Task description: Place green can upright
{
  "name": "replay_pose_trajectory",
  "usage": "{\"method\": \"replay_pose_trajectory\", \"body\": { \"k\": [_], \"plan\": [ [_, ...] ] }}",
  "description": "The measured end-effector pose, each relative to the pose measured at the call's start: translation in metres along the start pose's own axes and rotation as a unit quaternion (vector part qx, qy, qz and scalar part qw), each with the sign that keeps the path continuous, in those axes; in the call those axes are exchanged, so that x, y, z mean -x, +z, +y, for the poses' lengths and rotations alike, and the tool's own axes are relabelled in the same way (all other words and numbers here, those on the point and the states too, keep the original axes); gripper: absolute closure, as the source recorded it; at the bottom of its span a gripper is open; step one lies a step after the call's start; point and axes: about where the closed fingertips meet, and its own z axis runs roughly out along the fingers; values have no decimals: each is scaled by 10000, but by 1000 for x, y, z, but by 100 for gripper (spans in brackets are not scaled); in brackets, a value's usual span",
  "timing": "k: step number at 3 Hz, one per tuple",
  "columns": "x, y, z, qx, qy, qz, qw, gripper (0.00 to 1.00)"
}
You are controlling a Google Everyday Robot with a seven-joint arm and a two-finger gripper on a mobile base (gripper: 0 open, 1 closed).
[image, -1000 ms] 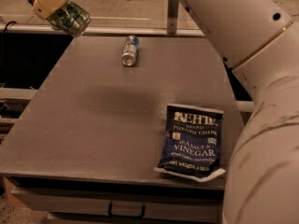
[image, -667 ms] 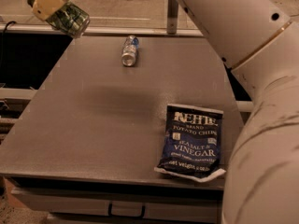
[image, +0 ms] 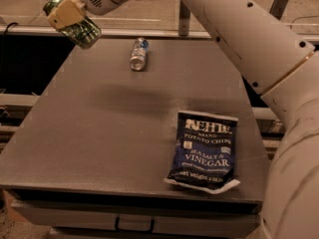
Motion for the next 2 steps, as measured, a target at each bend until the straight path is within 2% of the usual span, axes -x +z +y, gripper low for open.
{"method": "replay_pose_trajectory", "body": {
  "k": [1, 2],
  "plan": [
    [-27, 8, -21, -80, 77, -748, 9971, 100],
    [-61, 7, -36, -153, 150, -1395, 9900, 100]
  ]
}}
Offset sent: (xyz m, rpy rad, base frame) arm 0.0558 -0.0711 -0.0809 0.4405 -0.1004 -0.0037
